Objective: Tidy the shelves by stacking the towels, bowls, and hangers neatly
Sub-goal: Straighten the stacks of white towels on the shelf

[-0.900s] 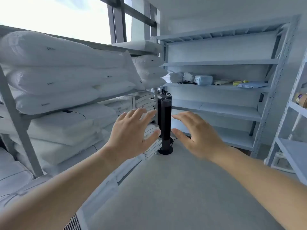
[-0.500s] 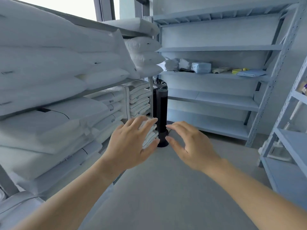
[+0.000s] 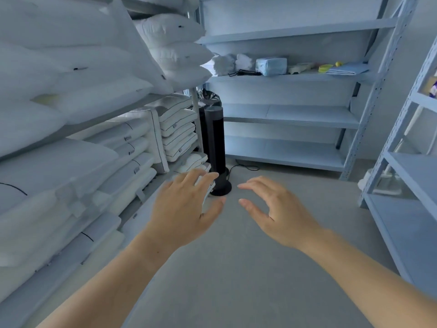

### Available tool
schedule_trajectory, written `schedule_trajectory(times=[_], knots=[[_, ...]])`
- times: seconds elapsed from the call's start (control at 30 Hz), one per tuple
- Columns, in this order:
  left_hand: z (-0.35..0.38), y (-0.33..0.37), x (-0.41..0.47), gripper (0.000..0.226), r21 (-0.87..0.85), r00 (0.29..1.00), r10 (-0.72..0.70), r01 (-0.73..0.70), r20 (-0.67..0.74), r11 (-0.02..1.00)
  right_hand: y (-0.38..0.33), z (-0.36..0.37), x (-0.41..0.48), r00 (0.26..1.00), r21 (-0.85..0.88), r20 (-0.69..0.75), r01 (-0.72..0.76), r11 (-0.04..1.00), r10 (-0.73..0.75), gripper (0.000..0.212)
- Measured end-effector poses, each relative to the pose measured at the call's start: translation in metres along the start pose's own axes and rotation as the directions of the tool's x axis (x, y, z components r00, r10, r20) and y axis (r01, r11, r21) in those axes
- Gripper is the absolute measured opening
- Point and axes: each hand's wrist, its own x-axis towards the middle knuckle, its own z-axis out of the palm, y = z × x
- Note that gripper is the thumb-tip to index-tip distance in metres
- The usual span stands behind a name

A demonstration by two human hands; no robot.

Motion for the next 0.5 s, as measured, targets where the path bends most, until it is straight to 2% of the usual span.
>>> schedule_trajectory(times=[0.1,0.33,0.5], knots=[[0.031,-0.001,0.033,0.066,-0.031,1.0,0.021,-0.021,0.013,0.999,0.036,0.01,0.019,0.999,0.036,0.027,-0.018,0.999,0.017,0.036],[0.111,0.013,0.168,0.068,-0.072,0.994,0.084,-0.079,0.067,0.994,0.159,0.005,0.09,0.996,-0.017,0.015,-0.088,0.996,0.088,0.033],[0.167,0.038,0.274,0.053,-0.134,0.984,0.13,-0.114,0.118,0.984,0.256,-0.013,0.135,0.98,-0.038,0.012,-0.197,0.98,0.197,0.037]])
